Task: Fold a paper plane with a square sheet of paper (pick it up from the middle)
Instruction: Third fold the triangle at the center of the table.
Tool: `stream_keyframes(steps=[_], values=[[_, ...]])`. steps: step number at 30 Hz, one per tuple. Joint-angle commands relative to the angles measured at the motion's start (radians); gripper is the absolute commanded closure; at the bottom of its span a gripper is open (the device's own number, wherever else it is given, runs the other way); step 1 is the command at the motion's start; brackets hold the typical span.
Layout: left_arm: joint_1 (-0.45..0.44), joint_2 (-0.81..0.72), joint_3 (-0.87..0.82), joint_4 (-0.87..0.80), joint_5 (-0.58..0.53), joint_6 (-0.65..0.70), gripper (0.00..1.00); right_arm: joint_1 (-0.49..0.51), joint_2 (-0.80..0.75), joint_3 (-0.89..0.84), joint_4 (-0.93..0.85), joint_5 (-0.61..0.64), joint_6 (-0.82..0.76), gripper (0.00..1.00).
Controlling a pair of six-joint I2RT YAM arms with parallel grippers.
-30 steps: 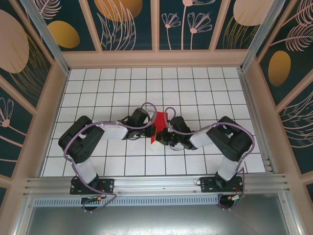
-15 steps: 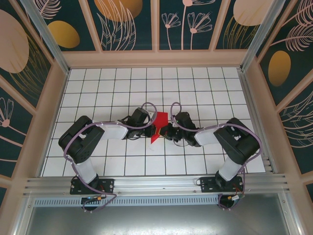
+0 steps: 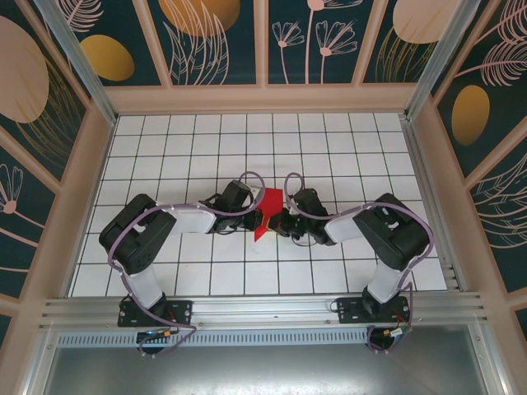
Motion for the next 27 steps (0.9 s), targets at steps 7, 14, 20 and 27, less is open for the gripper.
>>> stream_keyframes(steps=[7, 14, 20, 27], values=[[0.004, 0.041, 0.005, -0.07, 0.002, 0.027, 1.0, -0.011, -0.035, 0.03, -0.088, 0.02, -0.056, 1.0], [0.004, 0.044, 0.01, -0.074, 0.005, 0.03, 1.0, -0.067, -0.092, 0.046, -0.082, -0.015, -0.073, 1.0], [0.004, 0.051, 0.016, -0.075, 0.009, 0.031, 1.0, -0.073, -0.025, 0.076, -0.05, -0.044, -0.065, 1.0], [0.004, 0.048, 0.013, -0.078, 0.01, 0.034, 1.0, -0.075, 0.032, 0.049, -0.07, 0.015, -0.076, 1.0]])
